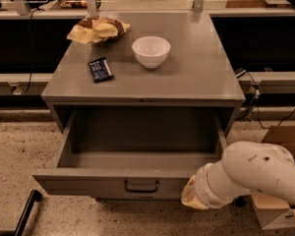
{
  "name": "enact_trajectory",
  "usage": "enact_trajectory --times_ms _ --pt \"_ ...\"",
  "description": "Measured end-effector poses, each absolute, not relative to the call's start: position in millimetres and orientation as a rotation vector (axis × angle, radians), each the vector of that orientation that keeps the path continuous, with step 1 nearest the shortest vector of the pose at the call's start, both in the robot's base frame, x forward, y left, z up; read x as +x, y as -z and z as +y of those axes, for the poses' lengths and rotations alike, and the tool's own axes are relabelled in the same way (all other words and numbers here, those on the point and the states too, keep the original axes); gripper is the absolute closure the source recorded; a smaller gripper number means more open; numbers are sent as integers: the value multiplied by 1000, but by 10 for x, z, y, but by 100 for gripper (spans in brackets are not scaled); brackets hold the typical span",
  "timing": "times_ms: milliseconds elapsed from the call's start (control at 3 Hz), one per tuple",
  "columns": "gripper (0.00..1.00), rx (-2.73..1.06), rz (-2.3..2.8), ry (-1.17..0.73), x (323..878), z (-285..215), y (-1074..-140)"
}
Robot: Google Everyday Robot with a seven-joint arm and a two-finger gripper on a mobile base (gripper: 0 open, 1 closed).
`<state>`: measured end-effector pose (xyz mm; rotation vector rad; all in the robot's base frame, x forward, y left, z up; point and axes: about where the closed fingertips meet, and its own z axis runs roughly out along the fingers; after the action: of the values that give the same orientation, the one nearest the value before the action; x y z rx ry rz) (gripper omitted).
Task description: Close top drawer
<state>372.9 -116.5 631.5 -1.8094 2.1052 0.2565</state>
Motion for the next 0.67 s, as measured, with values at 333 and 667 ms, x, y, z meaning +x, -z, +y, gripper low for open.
enact_trajectory --times_ms 333,667 --pt "100 -1784 2138 -254 4004 -1247 -6280" --pt "100 -1758 2155 -251 4305 -1344 -6267"
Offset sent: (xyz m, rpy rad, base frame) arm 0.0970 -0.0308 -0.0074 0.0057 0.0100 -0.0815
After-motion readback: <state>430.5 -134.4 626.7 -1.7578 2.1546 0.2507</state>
